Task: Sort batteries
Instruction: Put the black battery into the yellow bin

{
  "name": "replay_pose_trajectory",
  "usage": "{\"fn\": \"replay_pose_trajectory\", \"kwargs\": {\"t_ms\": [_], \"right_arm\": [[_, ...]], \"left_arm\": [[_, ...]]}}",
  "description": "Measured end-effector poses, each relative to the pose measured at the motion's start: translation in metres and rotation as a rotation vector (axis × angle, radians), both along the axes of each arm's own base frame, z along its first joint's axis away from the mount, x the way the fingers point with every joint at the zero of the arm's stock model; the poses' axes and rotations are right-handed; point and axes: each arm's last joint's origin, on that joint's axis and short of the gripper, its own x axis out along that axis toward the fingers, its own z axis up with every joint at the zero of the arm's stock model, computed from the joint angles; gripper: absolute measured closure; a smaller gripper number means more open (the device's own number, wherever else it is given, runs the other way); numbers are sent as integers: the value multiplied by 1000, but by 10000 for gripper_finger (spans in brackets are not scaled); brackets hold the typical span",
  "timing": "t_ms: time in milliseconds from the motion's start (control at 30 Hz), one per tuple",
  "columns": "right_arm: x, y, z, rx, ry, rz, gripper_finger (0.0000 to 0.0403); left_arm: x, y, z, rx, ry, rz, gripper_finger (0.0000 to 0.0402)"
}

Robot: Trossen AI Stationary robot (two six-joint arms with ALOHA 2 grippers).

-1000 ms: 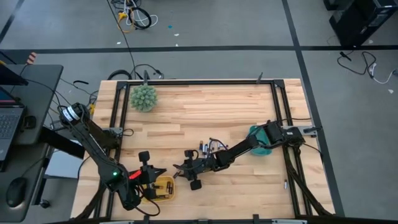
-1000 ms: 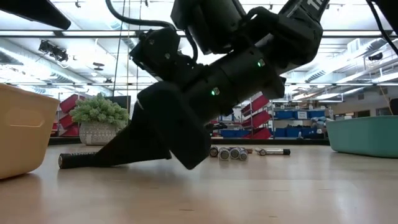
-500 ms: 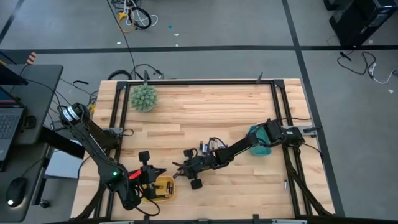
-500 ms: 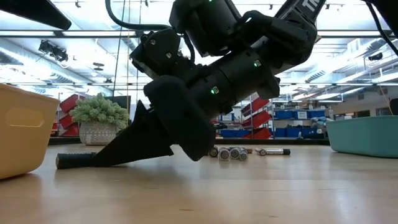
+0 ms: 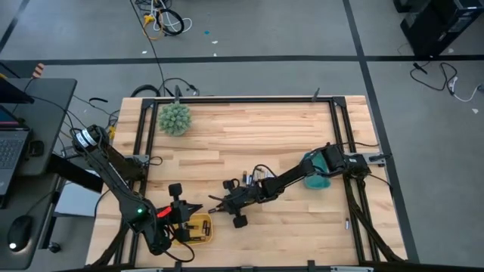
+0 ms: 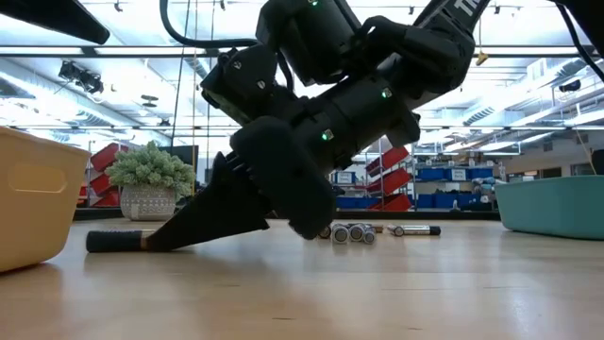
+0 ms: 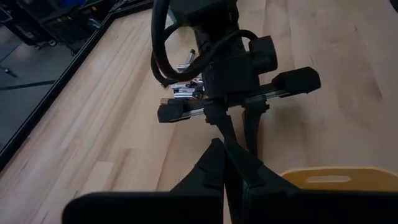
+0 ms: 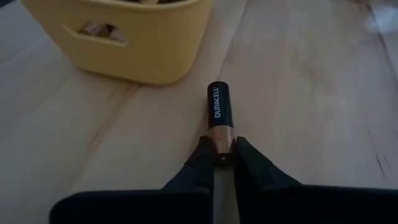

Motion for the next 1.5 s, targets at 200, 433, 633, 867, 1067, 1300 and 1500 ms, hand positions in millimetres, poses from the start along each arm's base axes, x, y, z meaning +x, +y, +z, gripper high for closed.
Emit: {"fn": "replay_pose_trajectory", "kwargs": {"t_ms": [200,433,633,867,1067,1300,1500], "right_arm": [[-10,-5,30,-67,68,-43,380],[-29,-13,84,-227,87,-122,380],[-48,-19,133,-254,24,-149,380],[-78,-11,160,-166,-211,-173,380],[-86,12,149,-47,-491,-135,380],[-84,25,139,-54,-546,-135,380],[-85,27,141,-64,-563,-133,380]], "left_arm": [[1,-1,1,-17,-14,1,401],[2,-2,2,-27,-22,-1,401],[5,-5,6,1,-83,-3,401],[9,-5,12,77,-189,52,397],[22,2,15,80,-208,84,366],[44,7,23,70,-194,25,298],[51,4,31,66,-213,-59,253]]}}
